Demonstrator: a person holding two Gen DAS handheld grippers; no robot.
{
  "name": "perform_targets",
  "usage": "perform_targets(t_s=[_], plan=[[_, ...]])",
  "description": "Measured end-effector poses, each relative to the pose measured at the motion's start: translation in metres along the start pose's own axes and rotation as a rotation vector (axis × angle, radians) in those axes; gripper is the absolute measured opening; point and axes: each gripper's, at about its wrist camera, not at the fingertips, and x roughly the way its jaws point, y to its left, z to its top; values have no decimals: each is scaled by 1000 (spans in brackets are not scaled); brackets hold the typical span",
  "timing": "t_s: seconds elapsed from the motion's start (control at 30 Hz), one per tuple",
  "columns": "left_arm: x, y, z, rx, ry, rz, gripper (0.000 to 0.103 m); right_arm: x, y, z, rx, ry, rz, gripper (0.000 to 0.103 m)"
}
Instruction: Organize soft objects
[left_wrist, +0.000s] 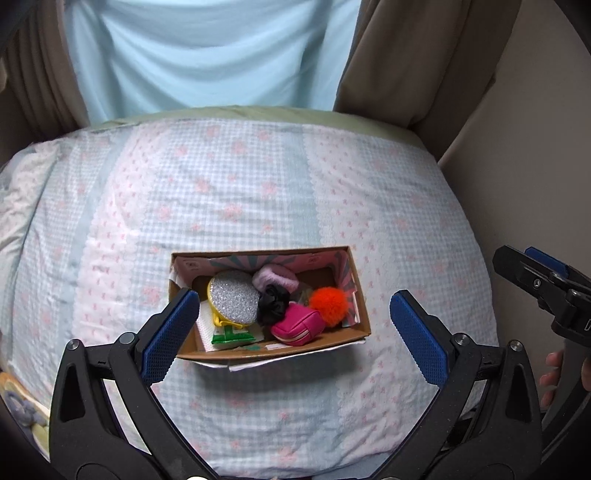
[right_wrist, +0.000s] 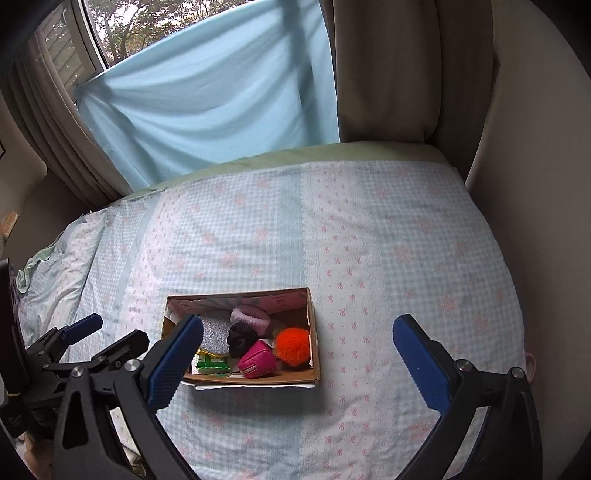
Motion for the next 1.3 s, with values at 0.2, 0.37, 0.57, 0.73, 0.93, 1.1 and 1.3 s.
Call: perform_targets(t_s=[0.2,0.37,0.57,0.73,0.93,1.1,1.3], plan=[[-111,-43,0,36,-284,37,103,-90,-3,-6,-82,-177,-20,103],[-159,-68,-17,53,-409,66,103,-134,-16,-20,-90,-277,-59,103],[-172,-82,-39,37,-445,82,103,-150,-30,-32,-104,-301,-92,102],[-171,-95,-47,60,-448,112,103,-154,-42,-34,-100,-310,-99,102],[-171,-103,-48,63,-452,106,103,-160,-48,-35,-92,-316,-105,103],[-170,-106,-49,66,-450,101,103,-162,-51,-34,-91,-328,-112,103],[-168,-113,-49,78,-444,93,103,-162,-52,-33,-89,-328,-107,102]])
